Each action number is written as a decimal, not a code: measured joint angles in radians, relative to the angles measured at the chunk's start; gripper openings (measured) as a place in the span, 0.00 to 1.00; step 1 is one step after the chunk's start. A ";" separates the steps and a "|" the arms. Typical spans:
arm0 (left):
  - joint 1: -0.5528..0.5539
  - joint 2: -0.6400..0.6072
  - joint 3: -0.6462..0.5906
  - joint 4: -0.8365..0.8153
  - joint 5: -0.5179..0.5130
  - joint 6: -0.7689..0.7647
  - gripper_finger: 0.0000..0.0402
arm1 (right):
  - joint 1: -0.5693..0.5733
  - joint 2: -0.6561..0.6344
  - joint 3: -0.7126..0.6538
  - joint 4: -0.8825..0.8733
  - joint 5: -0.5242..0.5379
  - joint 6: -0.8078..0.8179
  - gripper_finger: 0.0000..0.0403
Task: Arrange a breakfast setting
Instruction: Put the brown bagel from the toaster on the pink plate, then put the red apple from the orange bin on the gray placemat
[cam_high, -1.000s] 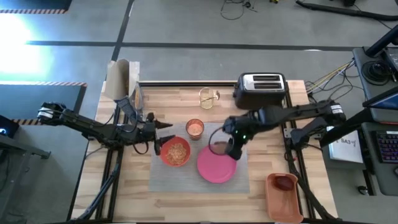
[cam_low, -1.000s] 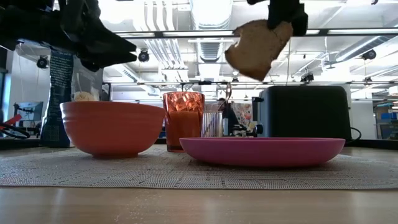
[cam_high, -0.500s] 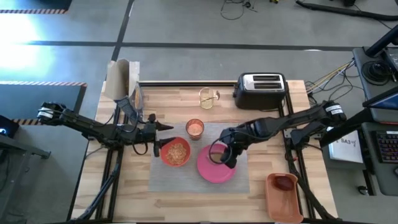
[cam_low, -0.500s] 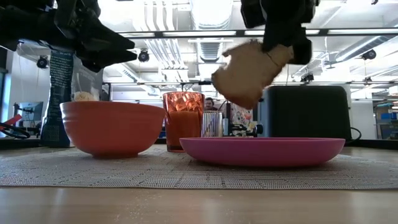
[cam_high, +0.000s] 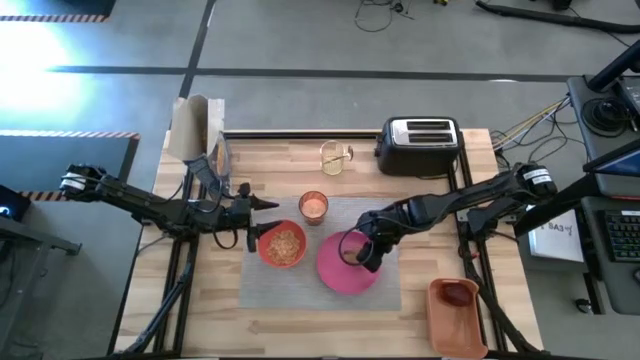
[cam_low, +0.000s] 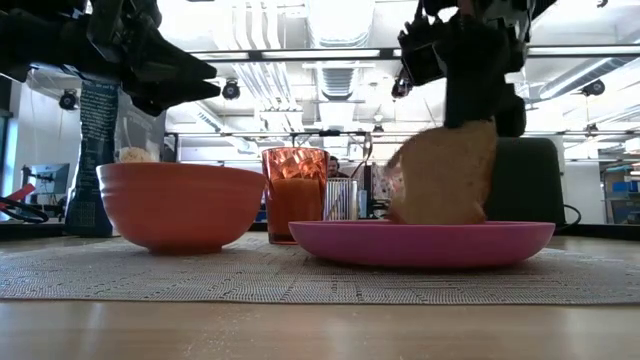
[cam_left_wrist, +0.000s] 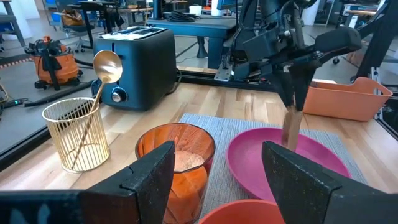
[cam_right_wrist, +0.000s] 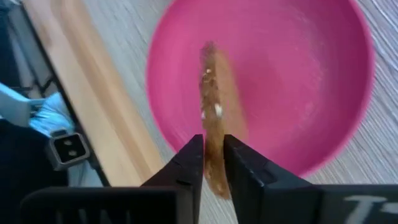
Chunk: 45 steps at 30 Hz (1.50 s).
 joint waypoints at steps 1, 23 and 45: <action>0.000 0.000 0.000 0.000 0.000 0.000 0.56 | 0.000 0.000 -0.003 0.020 -0.002 0.000 0.16; 0.000 0.000 0.000 0.000 0.000 0.000 0.56 | -0.003 0.000 0.111 0.006 0.040 -0.084 0.36; 0.000 0.000 0.000 -0.036 0.016 -0.007 0.56 | 0.150 -0.001 0.316 -0.665 0.028 0.409 0.36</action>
